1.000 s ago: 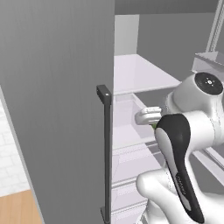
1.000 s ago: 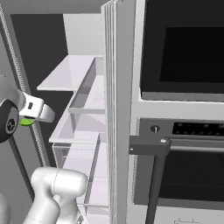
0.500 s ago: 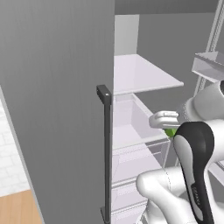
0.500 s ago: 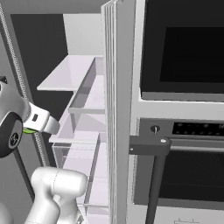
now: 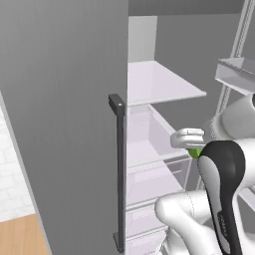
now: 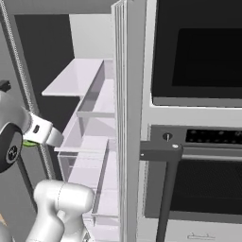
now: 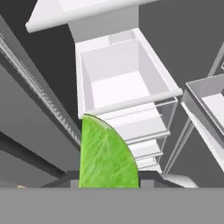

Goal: Grab a lemon wedge from the fridge and one ice cube from the ice bowl, and put them in the glass of lemonade.

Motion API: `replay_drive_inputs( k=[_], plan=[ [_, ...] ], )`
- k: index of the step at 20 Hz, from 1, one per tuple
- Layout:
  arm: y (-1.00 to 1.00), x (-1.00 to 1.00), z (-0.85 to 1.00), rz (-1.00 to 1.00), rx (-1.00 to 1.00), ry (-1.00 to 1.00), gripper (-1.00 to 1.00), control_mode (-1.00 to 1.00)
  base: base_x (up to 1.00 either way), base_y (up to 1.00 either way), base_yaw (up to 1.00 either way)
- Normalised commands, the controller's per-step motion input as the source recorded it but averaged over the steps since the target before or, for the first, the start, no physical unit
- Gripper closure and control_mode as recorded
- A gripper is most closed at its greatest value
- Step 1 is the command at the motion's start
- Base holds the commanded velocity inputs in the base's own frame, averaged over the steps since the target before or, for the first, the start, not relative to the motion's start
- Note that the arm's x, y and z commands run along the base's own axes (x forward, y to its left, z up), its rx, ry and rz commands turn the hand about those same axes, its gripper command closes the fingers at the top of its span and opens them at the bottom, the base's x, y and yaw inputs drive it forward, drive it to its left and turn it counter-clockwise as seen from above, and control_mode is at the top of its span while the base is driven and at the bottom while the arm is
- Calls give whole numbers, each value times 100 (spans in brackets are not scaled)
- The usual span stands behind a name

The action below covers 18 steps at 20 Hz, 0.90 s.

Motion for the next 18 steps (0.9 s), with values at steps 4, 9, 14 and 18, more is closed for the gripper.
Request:
replay_drive_inputs(
  k=[4, 9, 14, 18],
  plan=[
    [0, 0, 0, 0, 0, 0, 100, 100, -97, 16, 0],
    [0, 0, 0, 0, 0, 0, 100, 100, -98, 27, -10],
    [0, 0, 0, 0, 0, 0, 100, 100, -39, 0, -61],
    [0, 0, 0, 0, 0, 0, 100, 100, 0, -3, -91]
  ],
)
